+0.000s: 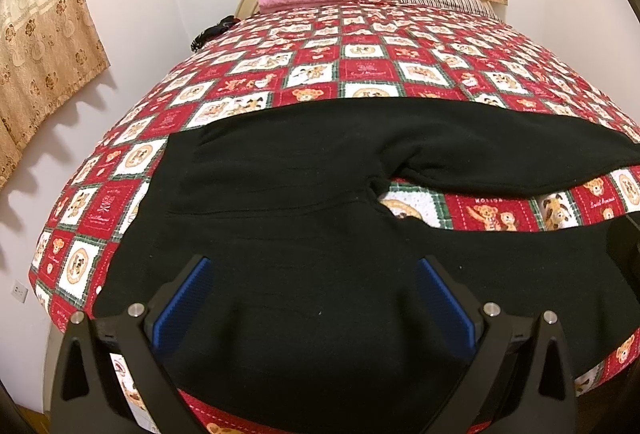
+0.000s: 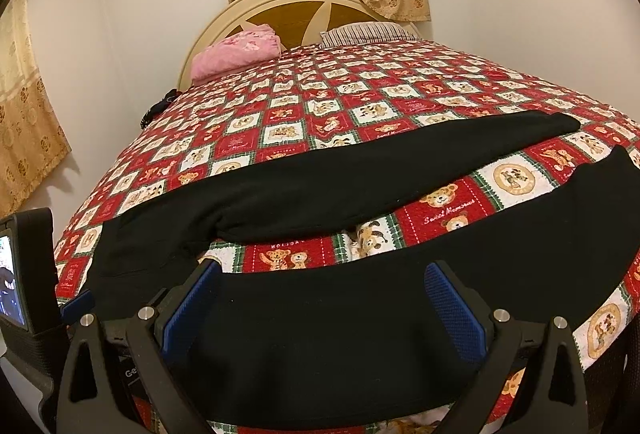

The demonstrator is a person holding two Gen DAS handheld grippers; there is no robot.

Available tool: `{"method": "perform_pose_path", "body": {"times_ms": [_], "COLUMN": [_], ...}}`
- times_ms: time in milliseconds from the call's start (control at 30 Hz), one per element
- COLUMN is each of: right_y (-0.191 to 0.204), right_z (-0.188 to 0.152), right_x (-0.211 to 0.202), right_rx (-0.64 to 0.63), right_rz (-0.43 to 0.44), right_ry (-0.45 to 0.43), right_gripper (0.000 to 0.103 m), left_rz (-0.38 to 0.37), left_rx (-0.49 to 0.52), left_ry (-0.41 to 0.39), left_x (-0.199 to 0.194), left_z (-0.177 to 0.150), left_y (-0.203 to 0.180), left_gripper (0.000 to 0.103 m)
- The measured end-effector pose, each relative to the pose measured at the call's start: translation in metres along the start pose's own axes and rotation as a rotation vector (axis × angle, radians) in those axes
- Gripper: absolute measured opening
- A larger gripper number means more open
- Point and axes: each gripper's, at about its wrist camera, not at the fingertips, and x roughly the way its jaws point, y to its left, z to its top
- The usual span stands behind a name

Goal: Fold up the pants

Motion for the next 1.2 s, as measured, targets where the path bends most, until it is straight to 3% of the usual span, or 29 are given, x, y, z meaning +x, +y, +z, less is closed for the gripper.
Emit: {"method": "perform_pose_path", "body": {"times_ms": [400, 500, 633, 867, 1000, 1200], "right_y": [0.001, -0.002, 0.0, 0.002, 0.013, 0.019], "right_z": [0.003, 0.011, 0.039, 0.101, 0.117, 0.131], "right_x": [0.016, 0.023, 0.041, 0.128, 0.181, 0.234], "right_rx": [-0.027, -0.049, -0.176, -0.356, -0.469, -0.503], "right_rz": [0.008, 0.02, 0.047, 0.117, 0.109, 0.147], "right_ry": [0.035, 0.038, 0.044, 0.146, 0.206, 0.311], "right_gripper": [0.102, 0.102, 0.102, 0.102, 0.098, 0.093], "left_rz": [0.005, -0.032, -0.075, -0.007, 0.032, -0.021], "left_rx": [0.018, 0.019, -0.037, -0.14, -0.155, -0.166], "left_ry": [0.035, 0.049, 0.067, 0.084, 0.136, 0.228], "left_x": [0.013, 0.017, 0.028, 0.077, 0.11, 0.154], "left_z": [0.003, 0.011, 0.038, 0.085, 0.096, 0.104], "left_y": [0.004, 0.021, 0.075, 0.159, 0.178, 0.176], "left_gripper": [0.103, 0.103, 0.103, 0.103, 0.103, 0.103]}}
